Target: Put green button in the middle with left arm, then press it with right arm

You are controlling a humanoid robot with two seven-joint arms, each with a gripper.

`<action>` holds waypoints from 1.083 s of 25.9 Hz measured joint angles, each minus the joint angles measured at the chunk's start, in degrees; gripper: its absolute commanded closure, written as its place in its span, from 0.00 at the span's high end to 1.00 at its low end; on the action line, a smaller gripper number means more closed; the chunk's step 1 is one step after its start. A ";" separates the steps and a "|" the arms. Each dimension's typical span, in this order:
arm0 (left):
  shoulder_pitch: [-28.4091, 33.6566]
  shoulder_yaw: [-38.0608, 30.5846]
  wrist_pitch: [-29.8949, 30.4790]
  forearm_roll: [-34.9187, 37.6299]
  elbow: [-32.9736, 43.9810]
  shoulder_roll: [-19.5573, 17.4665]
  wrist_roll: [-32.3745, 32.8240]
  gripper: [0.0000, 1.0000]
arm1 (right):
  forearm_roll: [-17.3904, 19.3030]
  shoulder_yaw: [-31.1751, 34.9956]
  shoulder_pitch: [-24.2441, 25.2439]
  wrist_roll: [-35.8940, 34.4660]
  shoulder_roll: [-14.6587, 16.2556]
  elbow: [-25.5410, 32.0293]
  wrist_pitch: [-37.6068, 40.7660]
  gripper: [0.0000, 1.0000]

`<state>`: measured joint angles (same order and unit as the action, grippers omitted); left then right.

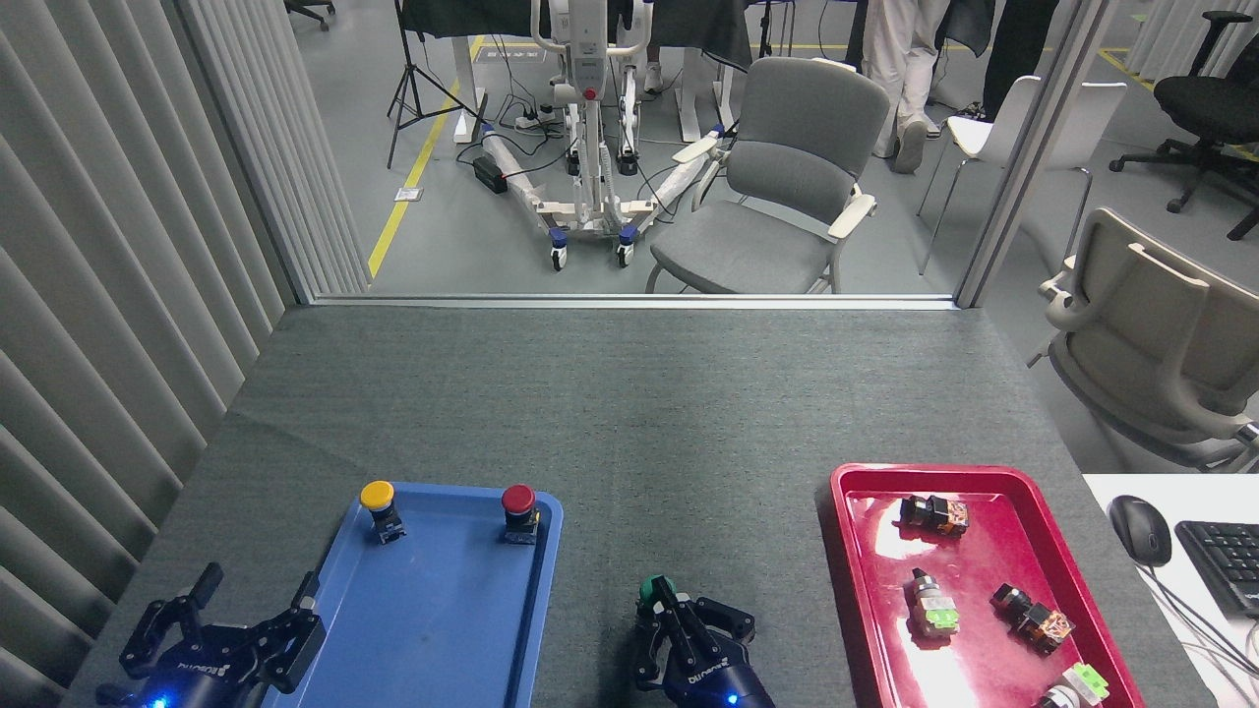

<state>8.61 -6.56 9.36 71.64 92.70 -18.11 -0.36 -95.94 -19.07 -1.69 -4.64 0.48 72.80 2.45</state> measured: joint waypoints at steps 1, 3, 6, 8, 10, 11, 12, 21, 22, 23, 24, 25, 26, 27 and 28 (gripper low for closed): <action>-0.01 -0.01 -0.08 0.00 -0.02 0.01 0.01 0.99 | 0.12 -0.06 0.01 -0.26 0.12 -0.40 -0.16 0.00; -0.01 -0.02 -0.33 -0.02 -0.05 0.00 0.01 0.99 | 0.33 -0.22 -0.08 -0.72 0.29 -1.31 -0.58 0.00; -0.01 -0.02 -0.62 -0.15 -0.17 -0.43 0.01 0.99 | 0.53 -0.41 -0.07 -2.15 0.37 -2.09 -1.51 0.00; -0.01 0.02 -0.83 -0.62 -0.41 -1.33 0.00 0.99 | 0.95 -0.50 -0.01 -2.28 0.34 -1.79 -2.55 0.00; -0.03 0.08 -0.89 -1.87 -0.71 -2.04 0.01 0.99 | 1.58 -0.54 0.05 -1.96 0.20 -0.63 -3.42 0.00; -0.05 0.09 -0.90 -2.70 -0.77 -2.35 0.00 0.99 | 1.91 -0.56 0.04 -1.42 0.09 0.20 -3.75 0.00; -0.07 0.08 -0.97 -3.42 -0.77 -2.65 -0.04 0.99 | 2.15 -0.55 0.03 -1.17 -0.01 0.92 -4.04 0.00; -0.08 0.06 -0.94 -5.10 -0.60 -3.57 -0.16 0.99 | 4.46 0.02 -0.02 -5.19 0.36 4.11 -6.68 0.27; -0.08 0.06 -0.92 -5.11 -0.60 -3.58 -0.16 0.99 | 4.81 0.27 0.09 -5.30 0.70 4.23 -7.14 0.55; -0.08 0.06 -0.92 -5.12 -0.59 -3.59 -0.19 0.99 | 5.32 0.80 0.22 -5.59 1.28 4.34 -7.88 0.88; -0.06 0.06 -0.92 -5.14 -0.55 -3.61 -0.27 0.99 | 5.94 1.59 0.42 -5.93 2.05 4.42 -8.62 1.00; 0.02 0.06 -0.94 -5.15 -0.49 -3.64 -0.50 0.99 | 6.72 2.42 0.71 -6.32 2.82 4.49 -9.18 1.00; 0.11 0.05 -1.17 -5.17 -0.40 -3.66 -0.64 0.99 | 8.04 3.33 1.10 -7.04 3.85 4.70 -9.57 1.00; 0.21 0.03 -1.44 -5.17 -0.29 -3.66 -0.80 0.99 | 9.50 4.34 1.55 -7.82 4.93 5.02 -9.71 1.00; 0.32 0.01 -1.71 -5.18 -0.17 -3.60 -0.95 0.99 | 10.98 5.53 2.11 -8.60 6.18 5.48 -9.71 1.00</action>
<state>8.93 -6.55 7.65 66.46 92.53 -21.71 -1.31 -84.95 -13.55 0.41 -13.24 6.66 78.28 -7.26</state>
